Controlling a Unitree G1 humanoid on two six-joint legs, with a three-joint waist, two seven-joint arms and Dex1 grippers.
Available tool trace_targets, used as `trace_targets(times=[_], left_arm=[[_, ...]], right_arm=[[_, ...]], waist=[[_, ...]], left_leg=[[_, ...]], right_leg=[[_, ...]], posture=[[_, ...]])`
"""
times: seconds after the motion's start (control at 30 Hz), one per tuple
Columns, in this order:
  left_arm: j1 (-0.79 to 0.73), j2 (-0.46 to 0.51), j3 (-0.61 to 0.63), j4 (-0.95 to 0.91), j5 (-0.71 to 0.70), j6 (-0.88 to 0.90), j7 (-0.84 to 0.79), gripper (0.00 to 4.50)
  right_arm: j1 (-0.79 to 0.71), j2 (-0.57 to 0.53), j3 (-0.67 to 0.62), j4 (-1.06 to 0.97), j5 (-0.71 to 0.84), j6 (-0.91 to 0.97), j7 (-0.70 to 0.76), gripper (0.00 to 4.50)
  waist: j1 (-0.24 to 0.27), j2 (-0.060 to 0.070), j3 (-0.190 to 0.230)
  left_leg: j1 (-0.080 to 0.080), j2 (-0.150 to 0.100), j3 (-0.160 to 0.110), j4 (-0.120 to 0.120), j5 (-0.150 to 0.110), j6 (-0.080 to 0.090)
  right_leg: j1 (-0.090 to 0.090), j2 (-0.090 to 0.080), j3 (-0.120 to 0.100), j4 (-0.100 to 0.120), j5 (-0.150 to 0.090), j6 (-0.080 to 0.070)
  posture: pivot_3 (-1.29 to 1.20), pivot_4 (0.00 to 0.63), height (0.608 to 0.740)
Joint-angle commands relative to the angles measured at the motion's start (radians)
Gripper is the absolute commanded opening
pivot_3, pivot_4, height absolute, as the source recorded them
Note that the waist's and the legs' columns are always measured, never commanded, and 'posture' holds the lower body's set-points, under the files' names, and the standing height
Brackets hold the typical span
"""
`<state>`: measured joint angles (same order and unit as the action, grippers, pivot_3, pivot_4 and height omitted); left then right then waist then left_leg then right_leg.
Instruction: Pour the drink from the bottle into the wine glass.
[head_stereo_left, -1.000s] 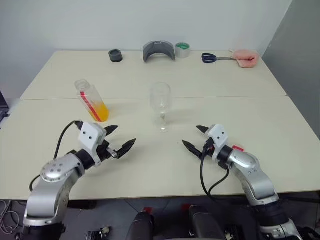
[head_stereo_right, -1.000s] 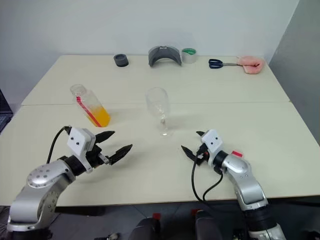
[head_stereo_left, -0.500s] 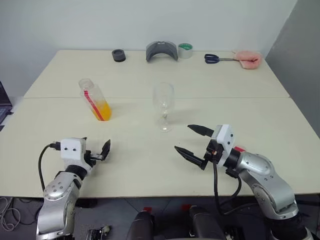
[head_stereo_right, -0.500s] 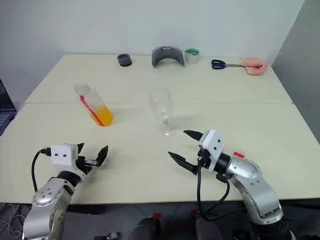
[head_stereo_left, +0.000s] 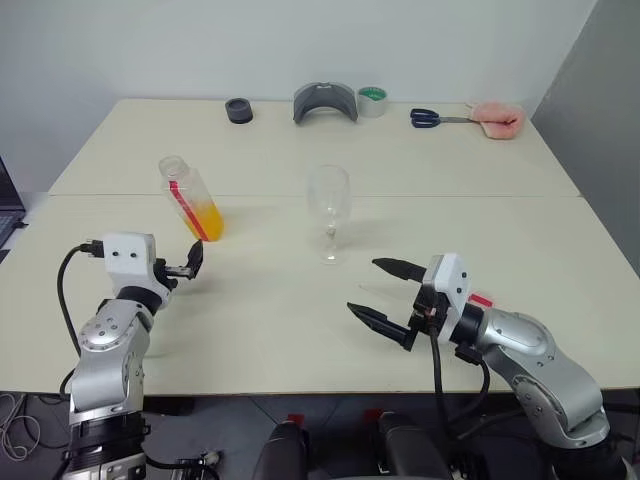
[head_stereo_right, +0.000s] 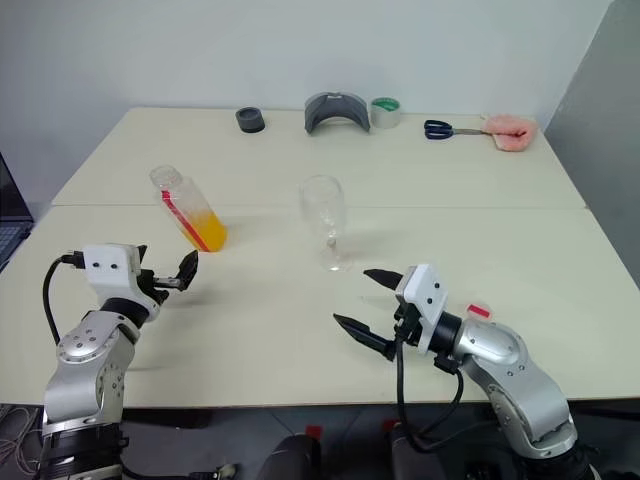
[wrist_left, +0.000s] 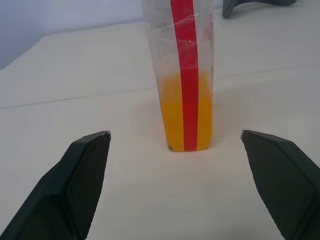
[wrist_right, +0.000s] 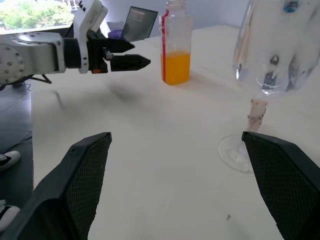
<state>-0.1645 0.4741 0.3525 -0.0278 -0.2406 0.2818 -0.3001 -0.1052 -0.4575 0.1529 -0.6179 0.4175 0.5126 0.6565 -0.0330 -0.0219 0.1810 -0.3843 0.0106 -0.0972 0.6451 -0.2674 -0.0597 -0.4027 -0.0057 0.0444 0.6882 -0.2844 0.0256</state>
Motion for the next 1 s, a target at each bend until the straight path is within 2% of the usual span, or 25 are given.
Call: trace_targets(times=[0.03,0.6,1.0], left_arm=[[-0.051,0.02,-0.01,0.008,0.005,-0.002,-0.008,4.5],[-0.261,0.072,-0.038,0.24,0.007,-0.029,-0.06,4.5],[-0.444,0.104,-0.055,0.541,0.016,-0.12,-0.136,4.5]], right_arm=[[-0.009,-0.012,-0.001,-0.042,0.017,-0.006,0.011,4.46],[-0.091,-0.013,-0.002,0.029,-0.002,-0.021,0.017,4.46],[-0.129,-0.009,0.003,0.019,0.003,0.007,-0.003,4.46]], waist=[[0.0,0.0,0.0],[0.0,0.0,0.0],[0.0,0.0,0.0]], left_leg=[[0.0,0.0,0.0,0.0,0.0,0.0],[0.0,0.0,0.0,0.0,0.0,0.0],[-0.001,-0.001,-0.001,0.0,0.0,0.0]], right_leg=[[0.0,0.0,0.0,0.0,0.0,0.0],[0.0,0.0,0.0,0.0,0.0,0.0],[-0.001,0.0,-0.001,0.001,0.0,0.0]], posture=[[0.0,0.15,0.74],[0.0,0.15,0.74],[0.0,0.15,0.74]])
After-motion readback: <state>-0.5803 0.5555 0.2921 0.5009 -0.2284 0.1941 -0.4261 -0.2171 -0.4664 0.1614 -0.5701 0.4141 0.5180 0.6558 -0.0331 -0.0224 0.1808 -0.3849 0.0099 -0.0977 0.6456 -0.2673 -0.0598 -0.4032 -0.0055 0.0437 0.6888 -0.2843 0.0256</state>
